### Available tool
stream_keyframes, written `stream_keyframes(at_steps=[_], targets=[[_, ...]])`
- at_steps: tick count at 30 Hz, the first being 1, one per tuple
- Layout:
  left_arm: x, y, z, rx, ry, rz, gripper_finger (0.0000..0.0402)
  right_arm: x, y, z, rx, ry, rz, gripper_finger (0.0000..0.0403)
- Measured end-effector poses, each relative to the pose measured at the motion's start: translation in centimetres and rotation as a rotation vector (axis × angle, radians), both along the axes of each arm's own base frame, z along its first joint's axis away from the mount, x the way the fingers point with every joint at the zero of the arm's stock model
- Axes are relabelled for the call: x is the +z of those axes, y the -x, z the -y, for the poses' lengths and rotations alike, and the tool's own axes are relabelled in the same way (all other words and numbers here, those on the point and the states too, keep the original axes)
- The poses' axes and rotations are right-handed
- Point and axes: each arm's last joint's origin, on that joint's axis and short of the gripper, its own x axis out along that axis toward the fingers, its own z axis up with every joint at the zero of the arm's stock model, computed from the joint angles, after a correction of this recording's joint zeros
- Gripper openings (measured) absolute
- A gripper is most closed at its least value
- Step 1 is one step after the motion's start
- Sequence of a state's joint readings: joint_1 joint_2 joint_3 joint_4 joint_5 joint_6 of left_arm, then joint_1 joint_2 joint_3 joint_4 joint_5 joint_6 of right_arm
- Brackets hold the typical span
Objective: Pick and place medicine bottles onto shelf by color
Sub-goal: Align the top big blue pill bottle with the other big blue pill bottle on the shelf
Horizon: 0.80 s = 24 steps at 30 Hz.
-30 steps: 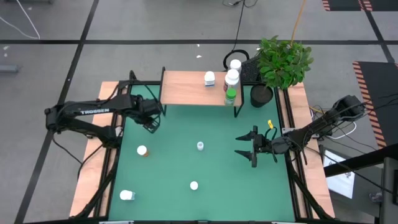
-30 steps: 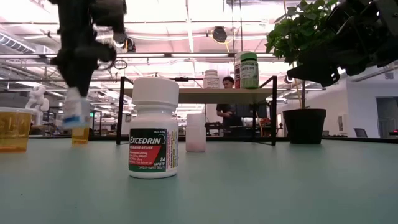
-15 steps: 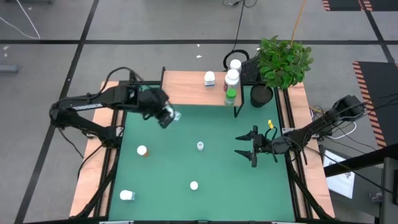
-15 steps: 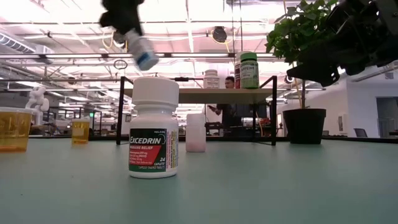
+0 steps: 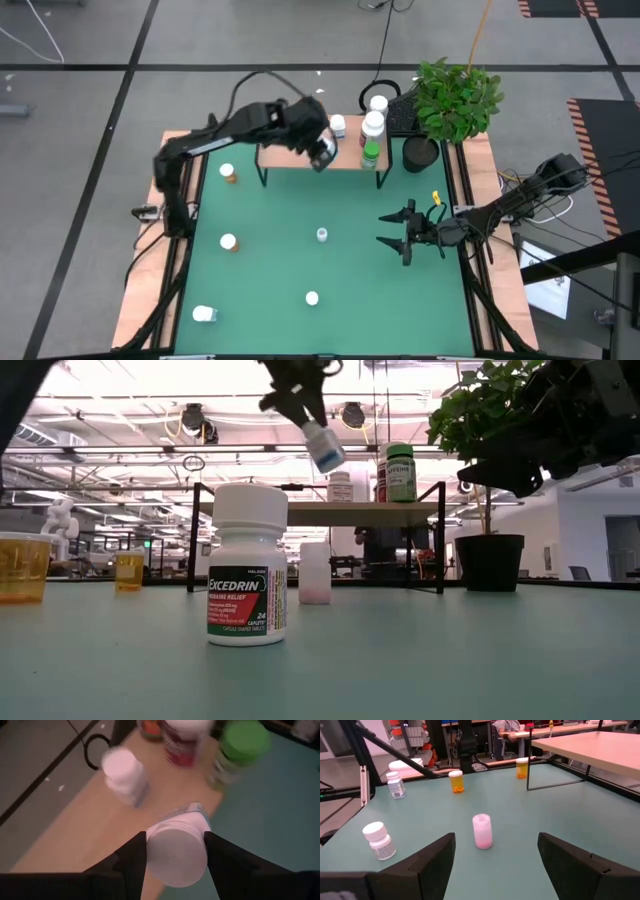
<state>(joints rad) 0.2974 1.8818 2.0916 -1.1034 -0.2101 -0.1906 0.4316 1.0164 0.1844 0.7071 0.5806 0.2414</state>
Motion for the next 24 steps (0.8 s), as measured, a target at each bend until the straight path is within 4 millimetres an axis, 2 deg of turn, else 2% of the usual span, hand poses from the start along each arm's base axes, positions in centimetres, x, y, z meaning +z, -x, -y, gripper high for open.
stream_keyframes(at_steps=[5, 11, 21, 24], targets=[[-0.8, -1.9, -2.9, 0.017, 0.012, 0.011, 0.0184, 0.0, 0.0, 0.0, 0.005, 0.027, -0.004, 0.0276], [-2.5, -2.4, -4.6, 0.03, 0.058, -0.038, 0.0184, 0.0, 0.0, 0.0, 0.005, 0.039, -0.006, 0.0276], [-2.6, -2.1, -4.9, 0.027, 0.056, -0.055, 0.0184, 0.3, -0.1, 0.1, -0.016, 0.063, 0.015, 0.0276], [-3.2, -2.2, -4.9, 0.012, 0.052, -0.078, 0.0184, 0.2, -0.1, 0.1, -0.016, 0.063, 0.014, 0.0276]])
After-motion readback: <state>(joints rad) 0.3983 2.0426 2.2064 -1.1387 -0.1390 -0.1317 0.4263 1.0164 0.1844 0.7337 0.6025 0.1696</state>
